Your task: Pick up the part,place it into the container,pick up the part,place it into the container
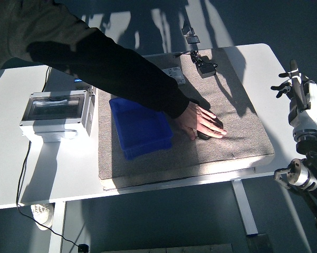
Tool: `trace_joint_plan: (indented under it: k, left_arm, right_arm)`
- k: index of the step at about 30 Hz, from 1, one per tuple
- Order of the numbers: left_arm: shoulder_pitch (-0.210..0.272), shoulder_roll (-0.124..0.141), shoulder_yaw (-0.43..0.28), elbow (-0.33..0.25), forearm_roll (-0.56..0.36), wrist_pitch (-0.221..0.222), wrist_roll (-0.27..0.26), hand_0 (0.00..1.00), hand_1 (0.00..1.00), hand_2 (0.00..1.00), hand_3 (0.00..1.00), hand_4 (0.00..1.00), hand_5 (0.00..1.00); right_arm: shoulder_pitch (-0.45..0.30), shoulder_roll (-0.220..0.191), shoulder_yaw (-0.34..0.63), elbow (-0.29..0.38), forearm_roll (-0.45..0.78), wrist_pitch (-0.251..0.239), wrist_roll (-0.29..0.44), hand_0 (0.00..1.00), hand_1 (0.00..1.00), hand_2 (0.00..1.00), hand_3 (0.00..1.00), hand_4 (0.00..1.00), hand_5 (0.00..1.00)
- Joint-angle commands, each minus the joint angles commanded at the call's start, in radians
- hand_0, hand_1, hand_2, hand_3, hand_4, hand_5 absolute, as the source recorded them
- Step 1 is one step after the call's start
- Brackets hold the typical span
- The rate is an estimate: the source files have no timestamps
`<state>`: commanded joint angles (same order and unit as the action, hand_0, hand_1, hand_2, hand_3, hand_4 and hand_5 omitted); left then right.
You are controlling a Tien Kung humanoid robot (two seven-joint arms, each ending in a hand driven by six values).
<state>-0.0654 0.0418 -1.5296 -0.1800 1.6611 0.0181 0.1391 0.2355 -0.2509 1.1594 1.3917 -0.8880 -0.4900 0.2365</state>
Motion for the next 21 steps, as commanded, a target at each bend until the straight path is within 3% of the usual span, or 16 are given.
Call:
trace_joint_plan:
  k: [3, 4, 9, 10, 15, 16, 21]
  left_arm:
    - [0.001, 0.001, 0.0, 0.0, -0.004, 0.001, -0.001, 0.704, 0.667, 0.662, 0.597, 0.473, 0.486]
    - [0.001, 0.002, 0.0, 0.0, -0.005, 0.002, -0.002, 0.704, 0.667, 0.66, 0.597, 0.476, 0.479]
    - [0.001, 0.004, -0.004, 0.0, -0.001, 0.001, -0.003, 0.704, 0.667, 0.66, 0.597, 0.476, 0.479]
    - [0.001, 0.005, -0.005, 0.0, 0.001, 0.001, -0.003, 0.704, 0.667, 0.658, 0.596, 0.477, 0.478]
    - [0.001, 0.006, -0.007, 0.0, -0.001, 0.002, -0.005, 0.704, 0.667, 0.658, 0.596, 0.477, 0.478]
    - [0.001, 0.006, -0.008, 0.0, 0.0, 0.003, -0.006, 0.704, 0.667, 0.657, 0.595, 0.477, 0.475]
    - [-0.004, 0.009, -0.012, 0.0, 0.011, 0.001, -0.006, 0.704, 0.667, 0.657, 0.595, 0.477, 0.475]
  right_arm:
    - [0.01, -0.004, -0.006, -0.001, -0.106, 0.037, -0.099, 0.568, 0.301, 0.439, 0.562, 0.926, 0.641]
    - [0.015, -0.007, -0.012, -0.002, -0.148, 0.055, -0.141, 0.606, 0.497, 0.67, 0.697, 0.947, 0.504]
    - [0.066, -0.023, -0.095, 0.01, -0.336, 0.168, -0.324, 0.606, 0.497, 0.67, 0.697, 0.947, 0.504]
    - [0.077, -0.025, -0.114, 0.016, -0.372, 0.19, -0.36, 0.57, 0.572, 0.736, 0.752, 0.929, 0.407]
    - [0.152, -0.019, -0.228, 0.025, -0.564, 0.299, -0.522, 0.57, 0.572, 0.736, 0.752, 0.929, 0.407]
    - [0.172, -0.016, -0.252, 0.009, -0.6, 0.296, -0.547, 0.573, 0.639, 0.807, 0.806, 0.911, 0.317]
    - [0.281, 0.014, -0.361, -0.105, -0.792, 0.214, -0.608, 0.573, 0.639, 0.807, 0.806, 0.911, 0.317]
